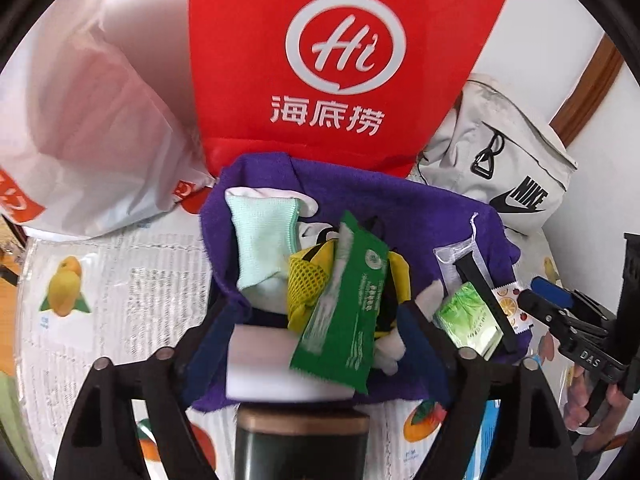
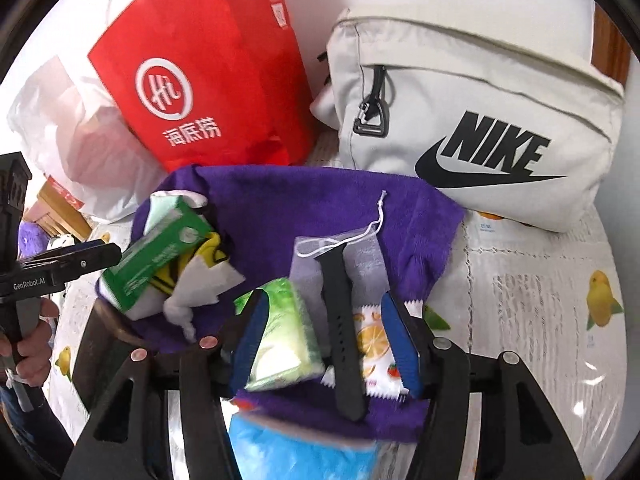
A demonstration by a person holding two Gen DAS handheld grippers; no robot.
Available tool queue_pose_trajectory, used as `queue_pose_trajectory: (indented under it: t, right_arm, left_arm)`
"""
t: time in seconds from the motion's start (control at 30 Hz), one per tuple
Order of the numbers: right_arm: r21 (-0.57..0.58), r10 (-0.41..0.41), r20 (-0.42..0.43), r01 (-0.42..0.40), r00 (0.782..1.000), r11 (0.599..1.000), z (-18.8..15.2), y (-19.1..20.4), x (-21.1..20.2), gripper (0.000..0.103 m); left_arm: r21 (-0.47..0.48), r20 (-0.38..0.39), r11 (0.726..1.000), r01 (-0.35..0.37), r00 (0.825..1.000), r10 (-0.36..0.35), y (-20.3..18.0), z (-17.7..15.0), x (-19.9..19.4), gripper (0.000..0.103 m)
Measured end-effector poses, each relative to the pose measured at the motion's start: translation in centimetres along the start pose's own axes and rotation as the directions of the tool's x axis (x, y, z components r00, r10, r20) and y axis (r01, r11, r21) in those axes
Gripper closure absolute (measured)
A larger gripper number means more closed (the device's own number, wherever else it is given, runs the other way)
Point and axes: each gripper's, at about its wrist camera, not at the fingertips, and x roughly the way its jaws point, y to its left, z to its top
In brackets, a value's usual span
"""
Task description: Organize soft objects
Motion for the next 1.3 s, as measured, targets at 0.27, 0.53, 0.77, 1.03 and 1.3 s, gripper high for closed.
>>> queue_pose_trajectory:
  t: [0.27,0.53,0.77,1.03,1.3]
  right_arm:
    - [-0.019,-0.024,0.038,0.025,0.999,1.000,-2.6,2.9,-4.5,0.028]
    - [-0.013,-0.085,0.066,0.086,0.994,0.996,-7.0,5.7,-9.2,0.020]
    - [-0.004,-0.071,0.091,0.071,0.993,0.997,-10.9,7.7,-13.6,0.010]
    - [-0.003,-0.095,0.149,0.097,0.984,0.995,-15.5,9.4,-18.9,0.007]
    - [-0.016,-0.105,0.189,0.110,0.976,0.994,-20.0,10.7,-22.3,0.008]
  left_arm:
    - [-0.005,0.017,1.000,-0.030,0.999,0.031,-0.5,-2.8,-4.2,0.009]
    - [0.033,0.048,0.998,-0.055,0.997,0.053,-2.6,-8.2,-8.7,0.007]
    - [0.005,0.129,0.996,-0.085,0.988,0.084,-3.8,-13.2,-13.7,0.000]
    - [0.008,0.203,0.989,-0.148,0.969,0.143,-5.9,-18.6,-18.8,0.000]
    - [0.018,0.237,0.986,-0.166,0.959,0.157,-7.4,-23.3,-22.5,0.000]
